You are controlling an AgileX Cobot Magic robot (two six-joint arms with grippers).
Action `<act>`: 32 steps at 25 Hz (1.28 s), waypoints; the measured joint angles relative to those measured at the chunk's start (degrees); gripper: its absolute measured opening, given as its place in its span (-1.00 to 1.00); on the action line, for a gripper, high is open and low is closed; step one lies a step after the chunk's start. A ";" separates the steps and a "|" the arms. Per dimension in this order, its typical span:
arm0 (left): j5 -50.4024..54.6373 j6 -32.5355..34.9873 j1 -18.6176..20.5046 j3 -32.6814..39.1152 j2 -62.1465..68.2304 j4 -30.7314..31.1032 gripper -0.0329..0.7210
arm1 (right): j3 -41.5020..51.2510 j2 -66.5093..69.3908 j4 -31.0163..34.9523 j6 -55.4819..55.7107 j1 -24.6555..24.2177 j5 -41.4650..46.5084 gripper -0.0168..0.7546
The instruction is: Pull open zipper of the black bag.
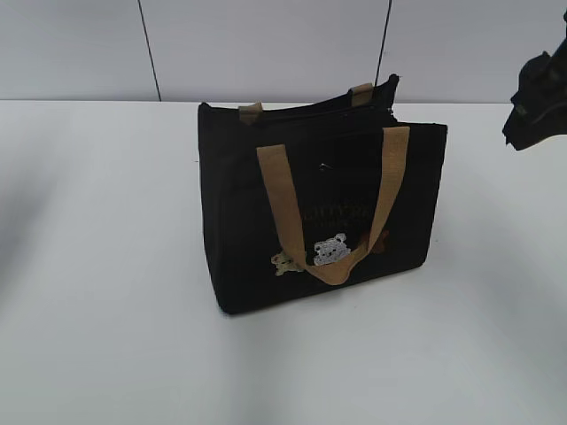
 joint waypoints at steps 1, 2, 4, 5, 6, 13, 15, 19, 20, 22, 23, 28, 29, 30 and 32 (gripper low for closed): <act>2.93 2.51 0.00 0.00 -0.18 -2.36 0.39 | 0.00 0.00 0.00 0.05 0.00 0.51 0.08; 4.78 6.93 0.21 -0.05 -0.38 -6.45 0.39 | 0.00 0.00 0.00 0.05 0.00 0.96 0.08; 6.39 19.83 0.54 -0.31 -0.44 -18.62 0.38 | 0.00 0.00 0.07 0.05 0.00 1.34 0.08; 6.02 28.13 0.60 -0.54 -0.44 -26.91 0.36 | 0.00 0.00 0.12 0.05 0.00 1.39 0.08; 5.76 36.58 0.53 -0.89 -0.44 -35.38 0.34 | 0.00 0.00 0.14 0.11 0.00 1.39 0.08; 15.35 72.41 -0.58 -8.55 -0.44 -75.02 0.13 | 0.00 0.00 0.14 7.11 -0.04 5.55 0.08; 19.29 73.99 -0.58 -11.15 -0.44 -77.12 0.10 | 0.00 0.00 0.14 10.05 -0.04 7.21 0.08; 26.43 74.79 -0.58 -12.90 -1.74 -77.12 0.09 | 0.00 0.00 0.09 13.75 -0.04 7.87 0.08; 28.05 74.84 -0.58 -12.90 -2.82 -77.12 0.09 | 0.00 0.00 0.09 14.17 -0.04 7.87 0.08; 31.01 74.91 -0.58 -12.90 -5.83 -76.44 0.09 | 0.00 0.00 0.15 14.45 -0.04 7.92 0.08; 32.73 74.91 -0.58 -12.82 -7.39 -75.65 0.08 | 0.00 0.00 0.27 14.56 -0.04 7.92 0.08; 39.35 74.96 -0.58 -9.05 -19.25 -71.13 0.07 | 0.00 -1.88 4.19 14.54 -0.04 7.99 0.08; 39.81 74.96 -0.58 -7.98 -22.15 -70.81 0.07 | 0.16 -2.38 4.93 14.09 -0.04 7.99 0.08; 40.07 74.96 -0.58 -7.09 -24.70 -70.69 0.07 | 0.69 -3.19 5.99 13.50 -0.04 7.99 0.08; 40.21 74.96 -0.58 -4.74 -30.96 -70.69 0.06 | 3.02 -5.47 8.10 12.55 -0.04 7.90 0.08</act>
